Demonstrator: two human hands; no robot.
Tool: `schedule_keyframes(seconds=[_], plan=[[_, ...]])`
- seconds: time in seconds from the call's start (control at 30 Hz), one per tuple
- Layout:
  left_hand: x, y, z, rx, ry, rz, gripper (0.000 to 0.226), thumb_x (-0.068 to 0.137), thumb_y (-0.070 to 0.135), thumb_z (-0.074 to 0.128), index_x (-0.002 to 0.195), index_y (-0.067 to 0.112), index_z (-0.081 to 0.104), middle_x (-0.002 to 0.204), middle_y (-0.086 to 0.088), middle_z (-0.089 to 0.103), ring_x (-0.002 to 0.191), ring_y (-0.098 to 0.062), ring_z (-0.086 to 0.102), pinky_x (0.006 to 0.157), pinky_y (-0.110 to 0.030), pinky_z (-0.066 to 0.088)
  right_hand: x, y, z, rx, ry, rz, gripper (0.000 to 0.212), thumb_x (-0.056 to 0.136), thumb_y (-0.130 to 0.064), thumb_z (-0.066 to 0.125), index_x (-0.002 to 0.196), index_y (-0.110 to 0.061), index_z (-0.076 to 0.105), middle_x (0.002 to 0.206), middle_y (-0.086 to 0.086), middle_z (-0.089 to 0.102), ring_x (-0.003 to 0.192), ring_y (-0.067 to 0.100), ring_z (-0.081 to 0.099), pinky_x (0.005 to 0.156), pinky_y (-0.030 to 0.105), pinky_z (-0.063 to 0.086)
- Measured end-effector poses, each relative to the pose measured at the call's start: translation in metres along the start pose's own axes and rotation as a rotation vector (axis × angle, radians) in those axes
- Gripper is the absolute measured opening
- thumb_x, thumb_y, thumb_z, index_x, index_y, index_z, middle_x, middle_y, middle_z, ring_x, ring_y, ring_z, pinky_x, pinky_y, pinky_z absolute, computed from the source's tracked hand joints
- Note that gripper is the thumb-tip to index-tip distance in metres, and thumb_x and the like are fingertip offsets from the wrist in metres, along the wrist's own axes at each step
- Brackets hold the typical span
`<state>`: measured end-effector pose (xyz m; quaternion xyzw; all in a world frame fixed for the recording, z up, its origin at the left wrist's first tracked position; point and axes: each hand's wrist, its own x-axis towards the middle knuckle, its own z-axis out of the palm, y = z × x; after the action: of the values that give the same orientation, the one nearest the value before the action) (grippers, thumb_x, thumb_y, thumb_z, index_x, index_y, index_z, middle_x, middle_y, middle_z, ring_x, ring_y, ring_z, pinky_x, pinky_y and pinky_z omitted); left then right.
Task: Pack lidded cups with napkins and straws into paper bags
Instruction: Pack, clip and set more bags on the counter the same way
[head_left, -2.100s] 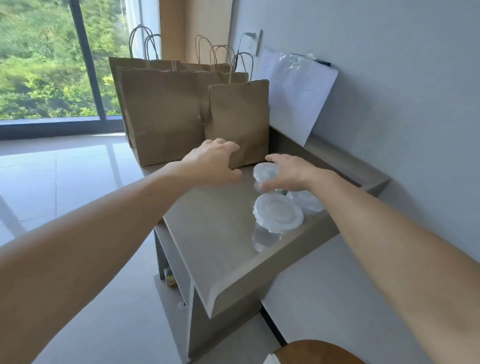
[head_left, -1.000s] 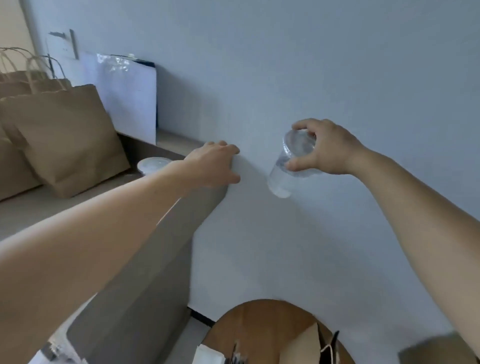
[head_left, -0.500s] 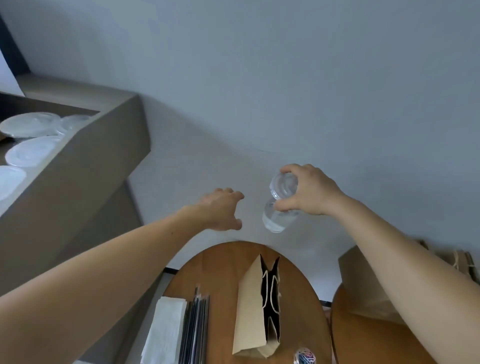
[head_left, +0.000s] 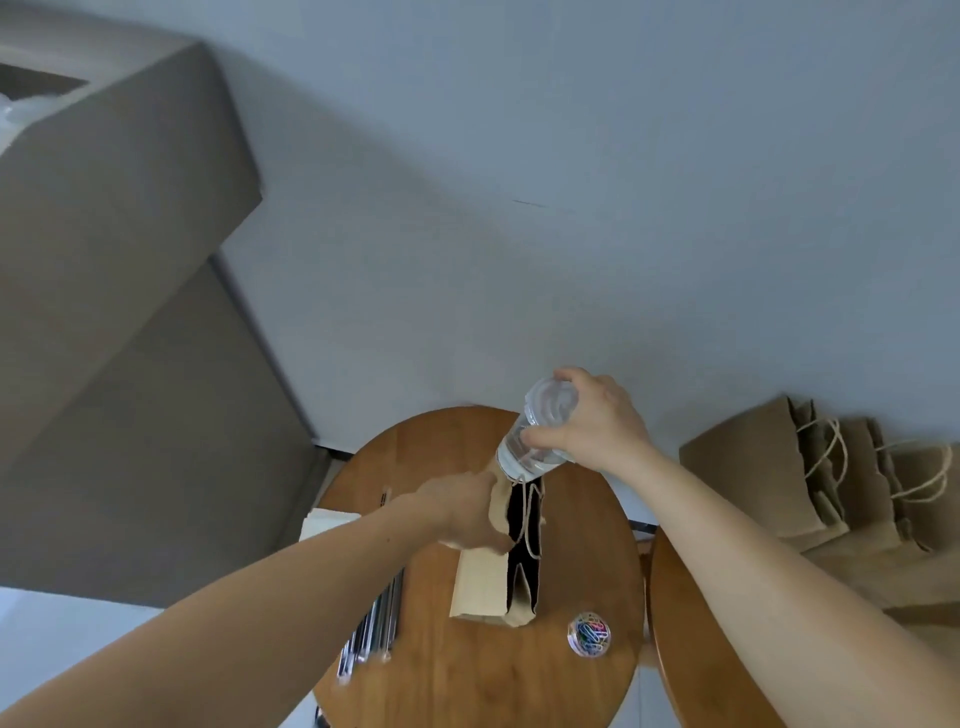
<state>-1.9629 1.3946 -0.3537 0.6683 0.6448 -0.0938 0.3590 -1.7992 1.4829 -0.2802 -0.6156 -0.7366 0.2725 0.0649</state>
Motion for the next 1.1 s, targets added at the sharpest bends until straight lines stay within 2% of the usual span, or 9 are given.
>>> schedule_keyframes(seconds=[0.07, 0.17, 0.3, 0.4, 0.47, 0.6, 0.7, 0.8, 1.1], plan=[[0.002, 0.006, 0.012, -0.045, -0.015, -0.043, 0.085, 0.078, 0.067, 0.063, 0.141, 0.017, 0.036, 0.127, -0.002, 0.061, 0.109, -0.024, 0.061, 0.085, -0.036, 0.049, -0.002, 0.003, 0.002, 0.000, -0.012, -0.005, 0.099, 0.049, -0.063, 0.073, 0.139, -0.038, 0.039, 0.131, -0.002, 0.046, 0.123, 0.021, 0.042, 0.082, 0.033, 0.038], [0.002, 0.008, 0.027, -0.093, -0.071, -0.027, 0.084, 0.076, 0.057, 0.071, 0.141, 0.017, 0.034, 0.124, -0.003, 0.062, 0.107, -0.027, 0.061, 0.093, -0.043, 0.052, -0.003, 0.002, 0.004, -0.004, -0.019, -0.025, 0.103, 0.044, -0.067, 0.068, 0.138, -0.039, 0.038, 0.128, -0.003, 0.045, 0.121, 0.020, 0.042, 0.081, 0.033, 0.038], [-0.001, 0.008, 0.040, -0.091, -0.098, -0.032, 0.089, 0.071, 0.062, 0.072, 0.137, 0.017, 0.033, 0.113, -0.003, 0.064, 0.100, -0.026, 0.063, 0.088, -0.044, 0.055, -0.002, 0.004, 0.006, -0.013, -0.004, -0.046, 0.095, 0.054, -0.061, 0.074, 0.138, -0.039, 0.038, 0.129, -0.002, 0.045, 0.121, 0.021, 0.042, 0.083, 0.033, 0.037], [0.001, 0.006, 0.043, -0.190, -0.031, -0.074, 0.075, 0.076, 0.070, 0.060, 0.126, 0.016, 0.045, 0.105, -0.001, 0.065, 0.095, -0.023, 0.064, 0.086, -0.043, 0.056, -0.002, 0.005, 0.007, -0.017, -0.004, -0.050, 0.095, 0.056, -0.061, 0.075, 0.140, -0.038, 0.037, 0.132, -0.002, 0.044, 0.124, 0.021, 0.041, 0.087, 0.035, 0.039], [0.004, 0.002, 0.044, -0.233, -0.017, -0.070, 0.062, 0.080, 0.066, 0.060, 0.117, 0.017, 0.054, 0.099, -0.001, 0.066, 0.091, -0.022, 0.065, 0.083, -0.043, 0.057, -0.004, 0.007, 0.006, -0.019, -0.005, -0.055, 0.095, 0.057, -0.061, 0.075, 0.141, -0.038, 0.036, 0.132, -0.002, 0.044, 0.124, 0.021, 0.041, 0.087, 0.035, 0.038], [0.004, -0.008, 0.049, -0.373, 0.001, -0.077, 0.047, 0.086, 0.049, 0.064, 0.116, 0.014, 0.055, 0.100, -0.004, 0.069, 0.088, -0.021, 0.068, 0.084, -0.041, 0.058, -0.010, 0.013, 0.001, -0.019, -0.038, -0.095, 0.097, 0.057, -0.062, 0.077, 0.141, -0.037, 0.036, 0.133, -0.003, 0.043, 0.124, 0.020, 0.040, 0.091, 0.035, 0.039], [0.007, -0.013, 0.053, -0.512, 0.056, -0.159, 0.025, 0.094, 0.038, 0.053, 0.096, 0.014, 0.060, 0.081, -0.005, 0.071, 0.070, -0.017, 0.072, 0.075, -0.037, 0.061, -0.017, 0.018, -0.002, -0.073, -0.069, -0.155, 0.095, 0.059, -0.062, 0.077, 0.141, -0.037, 0.035, 0.134, -0.006, 0.042, 0.125, 0.018, 0.039, 0.091, 0.035, 0.040], [0.011, -0.017, 0.055, -0.577, 0.124, -0.235, 0.023, 0.098, 0.031, 0.045, 0.084, 0.017, 0.055, 0.060, -0.002, 0.066, 0.048, -0.010, 0.067, 0.048, -0.022, 0.054, -0.024, 0.023, -0.002, -0.199, -0.147, -0.256, 0.095, 0.059, -0.063, 0.073, 0.141, -0.040, 0.032, 0.135, -0.009, 0.039, 0.124, 0.015, 0.037, 0.091, 0.033, 0.042], [0.008, -0.027, 0.067, -0.594, 0.061, -0.282, 0.020, 0.101, 0.026, 0.047, 0.090, 0.016, 0.059, 0.072, -0.006, 0.069, 0.050, -0.011, 0.069, 0.050, -0.021, 0.057, -0.027, 0.034, 0.064, -0.601, -0.341, -0.339, 0.096, 0.066, -0.063, 0.071, 0.145, -0.031, 0.028, 0.142, 0.004, 0.037, 0.127, 0.027, 0.038, 0.093, 0.037, 0.049]])
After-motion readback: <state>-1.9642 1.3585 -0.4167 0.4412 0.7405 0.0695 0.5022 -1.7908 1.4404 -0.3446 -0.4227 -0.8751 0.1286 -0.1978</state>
